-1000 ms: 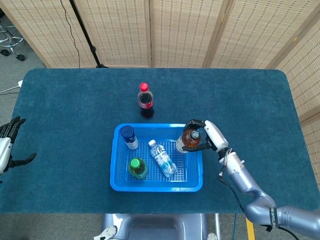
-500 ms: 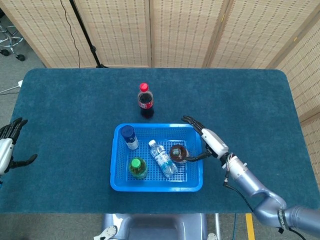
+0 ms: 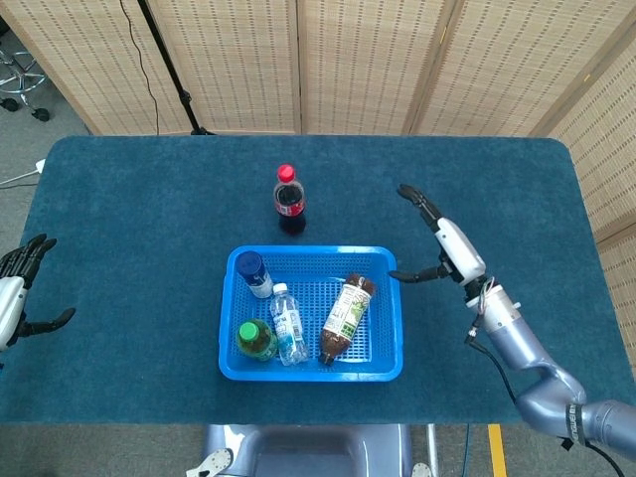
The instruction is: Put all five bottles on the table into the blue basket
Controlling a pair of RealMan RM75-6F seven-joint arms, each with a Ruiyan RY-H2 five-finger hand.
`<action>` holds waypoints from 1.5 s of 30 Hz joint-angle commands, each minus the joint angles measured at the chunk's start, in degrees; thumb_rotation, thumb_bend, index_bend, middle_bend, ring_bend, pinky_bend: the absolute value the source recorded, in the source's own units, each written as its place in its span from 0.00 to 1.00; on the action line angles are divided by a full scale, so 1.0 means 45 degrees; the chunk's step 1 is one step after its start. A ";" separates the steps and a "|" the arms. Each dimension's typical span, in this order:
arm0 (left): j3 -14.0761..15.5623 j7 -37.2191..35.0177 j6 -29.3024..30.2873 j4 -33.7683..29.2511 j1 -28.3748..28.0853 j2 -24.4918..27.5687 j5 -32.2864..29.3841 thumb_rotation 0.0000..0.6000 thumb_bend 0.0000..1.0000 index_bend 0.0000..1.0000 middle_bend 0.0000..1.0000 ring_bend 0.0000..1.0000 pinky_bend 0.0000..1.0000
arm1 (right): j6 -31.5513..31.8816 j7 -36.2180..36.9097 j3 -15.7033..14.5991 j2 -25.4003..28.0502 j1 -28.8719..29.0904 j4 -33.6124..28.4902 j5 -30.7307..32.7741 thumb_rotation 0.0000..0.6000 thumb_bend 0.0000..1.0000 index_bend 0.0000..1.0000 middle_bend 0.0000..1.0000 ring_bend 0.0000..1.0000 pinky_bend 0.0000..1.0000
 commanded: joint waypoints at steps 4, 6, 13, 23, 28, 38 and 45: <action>0.0071 0.0109 0.0069 -0.0094 0.0002 -0.0016 0.0205 1.00 0.21 0.00 0.00 0.00 0.00 | -0.2156 0.0148 0.0501 -0.0216 0.1201 0.1302 0.1078 1.00 0.00 0.00 0.00 0.00 0.00; 0.0101 0.0138 0.0085 -0.0127 0.0005 -0.0016 0.0270 1.00 0.21 0.00 0.00 0.00 0.00 | -0.2820 0.0312 0.0550 -0.0413 0.1573 0.1626 0.1242 1.00 0.00 0.00 0.00 0.00 0.00; 0.0092 0.0508 0.0104 -0.0205 -0.0016 -0.0114 0.0106 1.00 0.21 0.00 0.00 0.00 0.00 | -0.4860 0.0782 0.0890 -0.1836 0.3132 0.3506 0.1758 1.00 0.00 0.00 0.00 0.00 0.00; -0.0027 0.0802 -0.0210 0.0000 -0.0141 -0.0247 -0.0564 1.00 0.21 0.00 0.00 0.00 0.00 | -0.5917 0.1386 0.1418 -0.4028 0.4538 0.5755 0.2132 1.00 0.00 0.00 0.00 0.00 0.00; -0.0088 0.1048 -0.0354 0.0073 -0.0212 -0.0346 -0.0910 1.00 0.21 0.00 0.00 0.00 0.00 | -0.6107 0.1386 0.1853 -0.5282 0.5403 0.7195 0.2350 1.00 0.00 0.00 0.00 0.00 0.00; -0.0191 0.1230 -0.0637 0.0370 -0.0277 -0.0479 -0.1568 1.00 0.21 0.00 0.00 0.00 0.00 | -0.6425 0.0731 0.2534 -0.7297 0.7111 0.9832 0.2822 1.00 0.00 0.00 0.00 0.00 0.00; -0.0260 0.0980 -0.0738 0.0567 -0.0268 -0.0455 -0.1688 1.00 0.21 0.00 0.00 0.00 0.00 | -0.6694 0.0192 0.2812 -0.8470 0.7876 1.1772 0.3318 1.00 0.00 0.00 0.00 0.00 0.00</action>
